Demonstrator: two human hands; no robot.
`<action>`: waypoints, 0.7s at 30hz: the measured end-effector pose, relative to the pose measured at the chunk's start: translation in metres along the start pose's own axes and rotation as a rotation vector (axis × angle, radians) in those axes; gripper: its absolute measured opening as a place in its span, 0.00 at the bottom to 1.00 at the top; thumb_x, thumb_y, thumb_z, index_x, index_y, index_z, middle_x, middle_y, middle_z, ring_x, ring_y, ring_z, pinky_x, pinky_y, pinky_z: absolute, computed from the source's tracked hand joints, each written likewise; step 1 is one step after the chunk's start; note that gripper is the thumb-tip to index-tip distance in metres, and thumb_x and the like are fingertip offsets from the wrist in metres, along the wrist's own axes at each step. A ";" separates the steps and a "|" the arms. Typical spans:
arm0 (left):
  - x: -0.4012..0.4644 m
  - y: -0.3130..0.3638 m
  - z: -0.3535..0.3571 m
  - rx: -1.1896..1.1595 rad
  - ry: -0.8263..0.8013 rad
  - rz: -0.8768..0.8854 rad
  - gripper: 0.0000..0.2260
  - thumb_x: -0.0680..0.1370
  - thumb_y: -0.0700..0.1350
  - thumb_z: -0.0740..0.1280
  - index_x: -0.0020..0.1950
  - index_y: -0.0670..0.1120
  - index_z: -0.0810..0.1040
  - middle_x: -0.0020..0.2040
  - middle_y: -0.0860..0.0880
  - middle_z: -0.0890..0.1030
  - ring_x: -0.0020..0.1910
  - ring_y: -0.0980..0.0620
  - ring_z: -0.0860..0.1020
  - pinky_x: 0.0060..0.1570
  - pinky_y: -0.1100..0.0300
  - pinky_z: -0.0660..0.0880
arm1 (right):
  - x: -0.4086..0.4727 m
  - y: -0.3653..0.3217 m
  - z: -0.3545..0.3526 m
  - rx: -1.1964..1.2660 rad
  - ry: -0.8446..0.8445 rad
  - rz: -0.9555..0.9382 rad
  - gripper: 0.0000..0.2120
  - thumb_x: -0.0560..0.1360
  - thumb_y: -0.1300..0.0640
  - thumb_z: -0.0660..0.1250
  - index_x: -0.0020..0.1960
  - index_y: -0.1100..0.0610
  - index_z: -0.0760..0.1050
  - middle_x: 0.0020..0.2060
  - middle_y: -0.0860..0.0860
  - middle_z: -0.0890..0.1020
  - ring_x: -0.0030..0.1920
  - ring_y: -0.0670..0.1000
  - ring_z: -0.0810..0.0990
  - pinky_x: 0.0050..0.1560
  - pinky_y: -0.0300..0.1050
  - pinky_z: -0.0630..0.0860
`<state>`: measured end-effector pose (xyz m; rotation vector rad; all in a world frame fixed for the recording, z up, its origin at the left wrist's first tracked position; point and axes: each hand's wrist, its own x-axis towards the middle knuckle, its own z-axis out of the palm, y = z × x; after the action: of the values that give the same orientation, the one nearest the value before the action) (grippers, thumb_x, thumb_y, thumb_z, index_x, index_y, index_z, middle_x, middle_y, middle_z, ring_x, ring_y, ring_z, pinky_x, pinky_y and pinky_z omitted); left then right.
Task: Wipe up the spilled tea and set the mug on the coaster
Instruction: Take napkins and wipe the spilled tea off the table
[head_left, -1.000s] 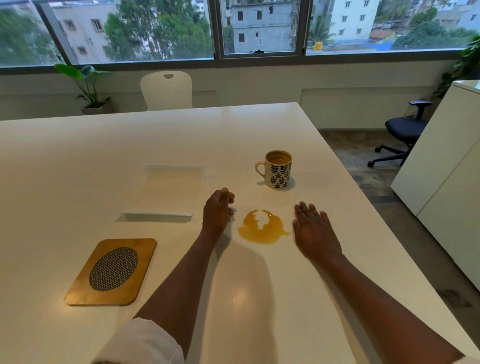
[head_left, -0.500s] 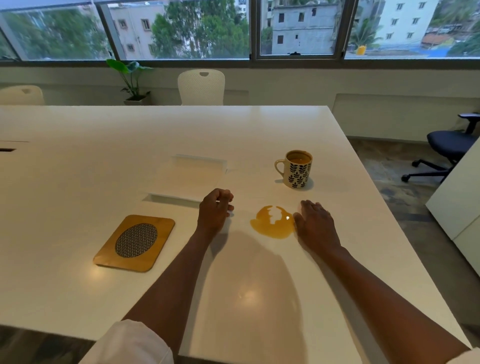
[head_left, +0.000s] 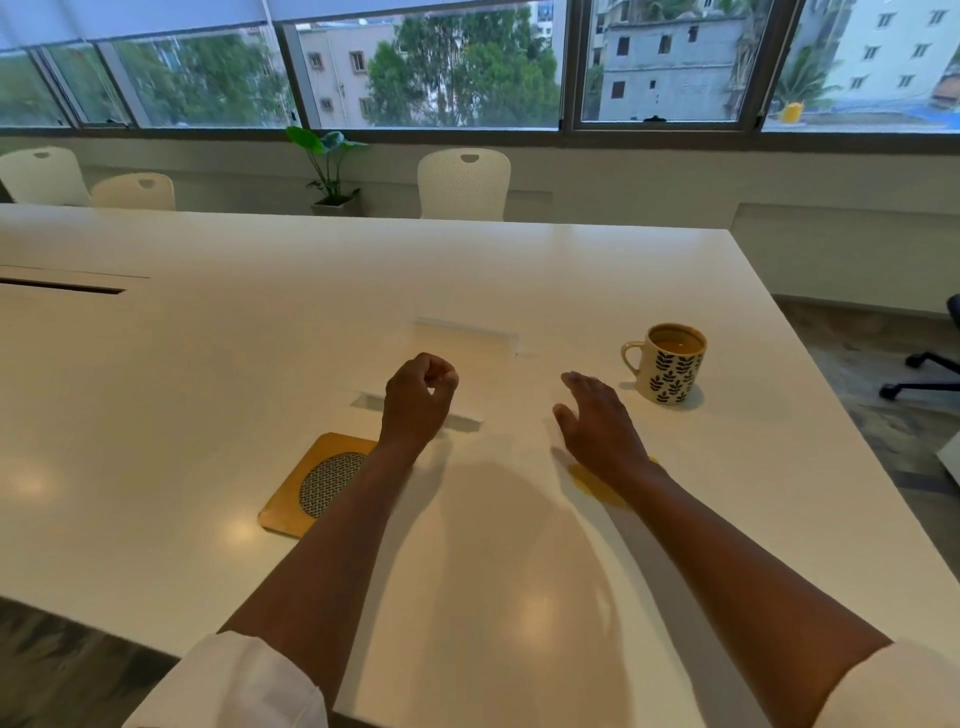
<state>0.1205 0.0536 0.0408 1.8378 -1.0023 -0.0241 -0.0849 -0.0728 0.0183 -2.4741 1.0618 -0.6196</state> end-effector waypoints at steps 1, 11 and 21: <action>0.007 -0.005 -0.003 0.032 -0.022 0.002 0.02 0.76 0.42 0.69 0.47 0.45 0.79 0.46 0.49 0.82 0.47 0.51 0.79 0.49 0.57 0.74 | 0.007 -0.006 0.005 0.008 0.000 -0.006 0.24 0.80 0.53 0.61 0.75 0.58 0.64 0.72 0.56 0.70 0.73 0.56 0.65 0.73 0.51 0.60; 0.067 -0.055 -0.018 0.276 -0.236 0.007 0.12 0.74 0.44 0.71 0.57 0.47 0.76 0.59 0.46 0.78 0.57 0.46 0.77 0.52 0.57 0.71 | 0.081 -0.048 0.054 0.109 0.011 0.035 0.25 0.78 0.58 0.64 0.74 0.58 0.65 0.71 0.56 0.70 0.71 0.57 0.67 0.70 0.48 0.63; 0.119 -0.073 -0.012 0.418 -0.554 0.085 0.23 0.67 0.48 0.78 0.59 0.51 0.74 0.62 0.48 0.71 0.53 0.49 0.77 0.54 0.54 0.76 | 0.150 -0.055 0.086 0.149 0.188 0.193 0.22 0.74 0.62 0.68 0.67 0.60 0.71 0.60 0.59 0.78 0.59 0.60 0.76 0.60 0.51 0.73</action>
<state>0.2493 -0.0022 0.0385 2.2237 -1.5611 -0.3067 0.0854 -0.1351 0.0112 -2.1879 1.2581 -0.8491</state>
